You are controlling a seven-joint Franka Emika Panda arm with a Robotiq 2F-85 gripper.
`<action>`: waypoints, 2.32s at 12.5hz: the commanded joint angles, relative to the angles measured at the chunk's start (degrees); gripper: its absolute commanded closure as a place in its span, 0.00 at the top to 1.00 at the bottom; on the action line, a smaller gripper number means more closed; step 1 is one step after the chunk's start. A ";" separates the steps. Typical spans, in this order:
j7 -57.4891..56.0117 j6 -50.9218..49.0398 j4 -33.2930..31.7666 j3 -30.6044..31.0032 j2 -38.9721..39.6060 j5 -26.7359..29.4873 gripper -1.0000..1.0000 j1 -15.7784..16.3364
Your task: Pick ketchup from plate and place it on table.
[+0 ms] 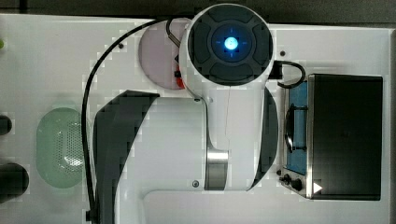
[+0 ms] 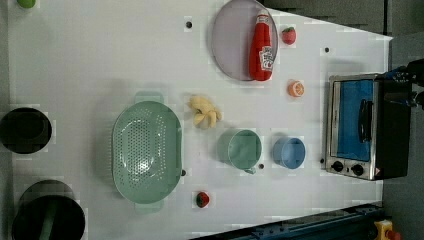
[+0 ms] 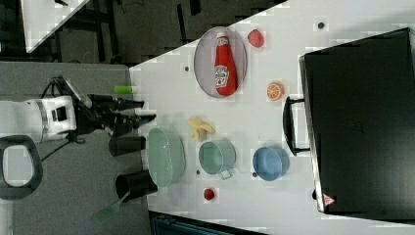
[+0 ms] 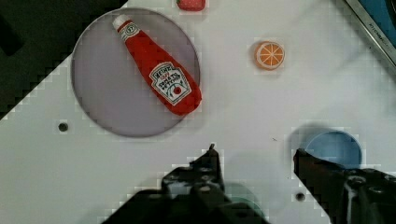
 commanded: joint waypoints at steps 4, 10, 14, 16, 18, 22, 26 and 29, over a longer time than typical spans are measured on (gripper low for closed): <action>1.38 -10.04 -6.47 2.73 -12.32 1.02 1.00 -5.84; -2.47 -0.38 -6.33 5.15 -0.40 1.02 1.00 -5.36; -9.74 8.30 -5.51 6.81 8.89 1.01 1.00 -4.87; -17.17 13.30 -4.71 7.02 13.44 0.99 1.00 -4.84; -23.99 17.67 -3.62 6.98 17.86 0.98 1.00 -4.85; -32.67 22.83 -0.47 7.01 26.15 0.71 1.00 -4.80; -33.37 23.51 5.59 7.03 34.16 -1.22 1.00 -4.45; -37.75 24.39 10.77 7.07 39.97 -2.61 1.00 -3.96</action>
